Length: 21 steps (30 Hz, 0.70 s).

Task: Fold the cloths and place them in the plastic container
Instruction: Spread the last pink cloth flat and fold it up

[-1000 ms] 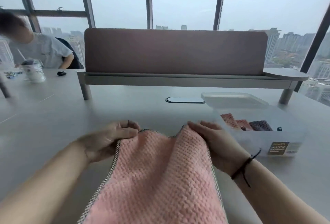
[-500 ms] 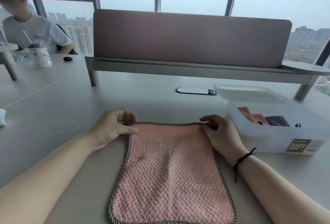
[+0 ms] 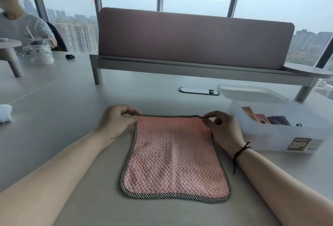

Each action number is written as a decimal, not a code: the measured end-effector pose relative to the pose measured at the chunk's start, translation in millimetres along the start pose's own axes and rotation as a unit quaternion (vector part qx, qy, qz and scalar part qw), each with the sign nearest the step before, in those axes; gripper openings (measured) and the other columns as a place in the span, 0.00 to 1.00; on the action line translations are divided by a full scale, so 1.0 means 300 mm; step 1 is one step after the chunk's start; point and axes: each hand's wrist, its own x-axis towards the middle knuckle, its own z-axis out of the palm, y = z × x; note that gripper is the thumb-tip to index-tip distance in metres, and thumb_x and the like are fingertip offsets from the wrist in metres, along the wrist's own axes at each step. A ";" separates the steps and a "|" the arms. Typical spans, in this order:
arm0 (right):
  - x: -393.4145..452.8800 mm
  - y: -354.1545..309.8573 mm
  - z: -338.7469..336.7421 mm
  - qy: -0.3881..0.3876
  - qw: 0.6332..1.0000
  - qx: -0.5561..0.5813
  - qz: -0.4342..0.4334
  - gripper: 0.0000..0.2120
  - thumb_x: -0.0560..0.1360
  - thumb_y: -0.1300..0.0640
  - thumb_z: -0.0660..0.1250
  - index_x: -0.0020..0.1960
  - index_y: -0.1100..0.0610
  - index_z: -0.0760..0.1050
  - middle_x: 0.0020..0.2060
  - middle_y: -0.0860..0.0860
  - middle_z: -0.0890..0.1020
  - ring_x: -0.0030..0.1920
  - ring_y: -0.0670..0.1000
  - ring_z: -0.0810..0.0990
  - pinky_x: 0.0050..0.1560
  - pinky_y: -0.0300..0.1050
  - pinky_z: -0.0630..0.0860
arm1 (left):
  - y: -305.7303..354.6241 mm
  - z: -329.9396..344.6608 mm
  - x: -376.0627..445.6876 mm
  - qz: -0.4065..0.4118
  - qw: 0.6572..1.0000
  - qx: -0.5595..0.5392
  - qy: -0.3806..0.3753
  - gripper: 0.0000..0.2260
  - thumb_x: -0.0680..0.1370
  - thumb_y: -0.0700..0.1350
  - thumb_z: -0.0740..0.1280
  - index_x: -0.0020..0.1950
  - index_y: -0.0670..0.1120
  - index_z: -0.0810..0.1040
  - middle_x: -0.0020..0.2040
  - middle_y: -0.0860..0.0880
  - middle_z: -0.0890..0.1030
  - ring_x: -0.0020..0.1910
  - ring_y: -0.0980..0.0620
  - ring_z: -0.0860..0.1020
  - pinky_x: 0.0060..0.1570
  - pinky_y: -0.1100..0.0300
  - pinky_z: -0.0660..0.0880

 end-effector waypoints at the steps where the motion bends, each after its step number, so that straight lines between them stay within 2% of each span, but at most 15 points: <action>1: -0.014 -0.009 -0.003 -0.016 1.000 0.011 -0.004 0.03 0.74 0.55 0.74 0.42 0.48 0.83 0.26 0.50 0.76 0.26 0.45 0.69 0.29 0.38 0.65 | 0.004 -0.013 -0.002 -0.018 0.999 -0.023 -0.038 0.06 0.72 0.36 0.76 0.38 0.47 0.85 0.33 0.48 0.83 0.22 0.55 0.68 0.24 0.67 0.65; 3: -0.046 -0.024 -0.015 -0.048 0.999 0.020 -0.005 0.03 0.73 0.56 0.74 0.41 0.49 0.82 0.25 0.49 0.75 0.25 0.44 0.68 0.29 0.36 0.65 | 0.010 -0.040 -0.006 -0.041 0.991 -0.066 -0.111 0.09 0.72 0.32 0.74 0.37 0.45 0.84 0.45 0.42 0.86 0.23 0.54 0.72 0.23 0.65 0.70; 5: -0.080 -0.033 -0.042 -0.075 0.997 0.028 -0.001 0.05 0.73 0.57 0.74 0.40 0.50 0.82 0.27 0.49 0.81 0.27 0.48 0.75 0.33 0.41 0.72 | 0.011 -0.064 -0.008 -0.057 0.979 -0.110 -0.165 0.06 0.69 0.32 0.76 0.38 0.43 0.84 0.49 0.39 0.86 0.33 0.50 0.81 0.32 0.63 0.80; 6: -0.095 -0.036 -0.058 -0.089 0.995 0.031 -0.004 0.05 0.73 0.58 0.73 0.40 0.51 0.81 0.29 0.49 0.84 0.31 0.50 0.80 0.37 0.43 0.75 | 0.011 -0.073 -0.009 -0.059 0.972 -0.122 -0.189 0.06 0.65 0.37 0.78 0.40 0.41 0.84 0.48 0.39 0.86 0.38 0.49 0.83 0.37 0.62 0.82; 8: -0.117 -0.045 -0.083 -0.120 0.992 0.035 -0.015 0.06 0.74 0.56 0.73 0.38 0.54 0.82 0.31 0.48 0.86 0.35 0.48 0.84 0.42 0.42 0.78 | 0.006 -0.085 -0.004 -0.052 0.963 -0.126 -0.231 0.18 0.59 0.48 0.82 0.42 0.39 0.85 0.45 0.39 0.85 0.43 0.49 0.83 0.43 0.61 0.82; 9: -0.121 -0.049 -0.089 -0.128 0.991 0.036 -0.018 0.08 0.75 0.54 0.73 0.37 0.55 0.82 0.31 0.48 0.86 0.34 0.46 0.84 0.41 0.39 0.77 | 0.005 -0.085 -0.003 -0.047 0.961 -0.128 -0.240 0.23 0.58 0.54 0.83 0.43 0.39 0.85 0.44 0.40 0.85 0.42 0.50 0.83 0.43 0.61 0.81; 11: -0.120 -0.050 -0.091 -0.124 0.992 0.026 -0.020 0.12 0.74 0.53 0.73 0.34 0.56 0.81 0.29 0.47 0.85 0.28 0.41 0.79 0.34 0.32 0.73 | 0.006 -0.082 -0.002 -0.038 0.961 -0.126 -0.242 0.27 0.57 0.61 0.82 0.42 0.41 0.85 0.41 0.41 0.85 0.40 0.51 0.83 0.41 0.62 0.79; 13: -0.113 -0.044 -0.091 -0.117 0.993 0.006 -0.027 0.13 0.72 0.53 0.75 0.31 0.56 0.80 0.26 0.47 0.83 0.25 0.39 0.74 0.30 0.31 0.69 | 0.006 -0.078 0.000 -0.018 0.967 -0.102 -0.234 0.26 0.54 0.60 0.83 0.41 0.42 0.86 0.38 0.41 0.85 0.37 0.51 0.82 0.39 0.64 0.79; 16: -0.105 -0.028 -0.099 -0.122 0.991 -0.022 -0.040 0.13 0.68 0.51 0.78 0.30 0.55 0.79 0.27 0.50 0.82 0.26 0.42 0.74 0.31 0.37 0.70 | 0.002 -0.075 0.001 -0.008 0.969 -0.063 -0.239 0.25 0.53 0.56 0.85 0.42 0.43 0.86 0.37 0.43 0.84 0.35 0.53 0.81 0.34 0.66 0.77; 18: -0.105 -0.024 -0.108 -0.122 0.991 -0.022 -0.046 0.14 0.66 0.50 0.80 0.29 0.55 0.78 0.27 0.51 0.81 0.26 0.42 0.73 0.29 0.37 0.69 | 0.004 -0.076 0.002 -0.014 0.967 -0.046 -0.251 0.26 0.52 0.55 0.85 0.44 0.44 0.85 0.37 0.44 0.84 0.34 0.53 0.80 0.31 0.64 0.77; 21: -0.111 -0.026 -0.116 -0.141 0.989 -0.011 -0.050 0.14 0.65 0.50 0.80 0.30 0.55 0.78 0.26 0.51 0.81 0.26 0.43 0.73 0.30 0.39 0.70 | 0.004 -0.078 0.002 -0.013 0.964 -0.033 -0.263 0.28 0.51 0.57 0.85 0.45 0.45 0.86 0.36 0.46 0.83 0.35 0.54 0.80 0.34 0.65 0.77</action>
